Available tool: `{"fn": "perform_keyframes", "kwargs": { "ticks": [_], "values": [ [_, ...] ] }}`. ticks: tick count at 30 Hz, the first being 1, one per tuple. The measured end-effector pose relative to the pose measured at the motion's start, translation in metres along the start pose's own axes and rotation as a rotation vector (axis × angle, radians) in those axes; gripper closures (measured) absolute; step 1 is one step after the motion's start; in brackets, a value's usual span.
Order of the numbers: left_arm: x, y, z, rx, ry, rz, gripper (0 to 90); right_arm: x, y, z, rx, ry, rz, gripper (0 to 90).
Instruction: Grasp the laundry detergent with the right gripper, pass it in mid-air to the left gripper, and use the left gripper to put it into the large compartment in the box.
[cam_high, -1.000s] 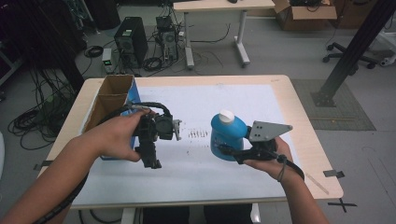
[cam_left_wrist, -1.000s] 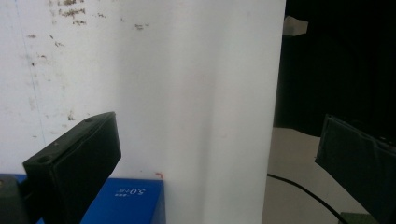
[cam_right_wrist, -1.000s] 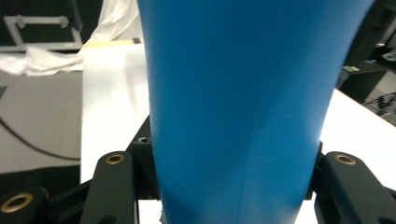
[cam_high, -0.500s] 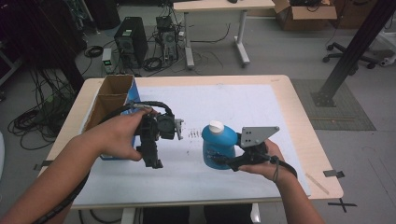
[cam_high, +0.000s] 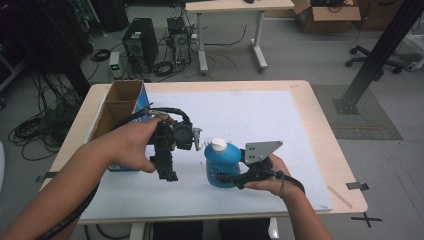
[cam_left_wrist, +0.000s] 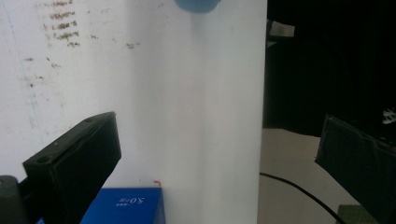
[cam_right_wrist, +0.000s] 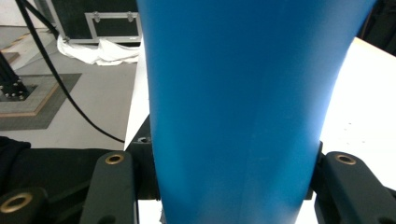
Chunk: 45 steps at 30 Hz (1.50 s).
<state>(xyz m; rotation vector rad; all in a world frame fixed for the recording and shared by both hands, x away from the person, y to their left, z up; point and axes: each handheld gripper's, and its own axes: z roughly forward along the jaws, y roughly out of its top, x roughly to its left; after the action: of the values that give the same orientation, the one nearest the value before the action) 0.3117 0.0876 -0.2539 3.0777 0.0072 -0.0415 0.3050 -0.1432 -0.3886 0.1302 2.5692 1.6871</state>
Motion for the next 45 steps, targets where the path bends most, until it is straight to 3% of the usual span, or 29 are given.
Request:
{"fn": "perform_keyframes", "kwargs": {
  "ticks": [10, 21, 45],
  "values": [
    [-0.006, 0.005, -0.007, 0.000, 0.002, 0.021, 0.2, 0.006, 0.002, 0.023, 0.001, 0.062, -0.016, 44.8],
    [-0.011, 0.011, -0.009, 0.002, 0.005, 0.035, 0.1, 0.010, 0.005, 0.048, -0.001, 0.095, -0.025, 44.8],
    [-0.016, 0.019, -0.003, 0.016, 0.000, 0.047, 0.2, 0.011, 0.010, 0.075, 0.001, 0.115, -0.022, 44.7]
  ]
}}
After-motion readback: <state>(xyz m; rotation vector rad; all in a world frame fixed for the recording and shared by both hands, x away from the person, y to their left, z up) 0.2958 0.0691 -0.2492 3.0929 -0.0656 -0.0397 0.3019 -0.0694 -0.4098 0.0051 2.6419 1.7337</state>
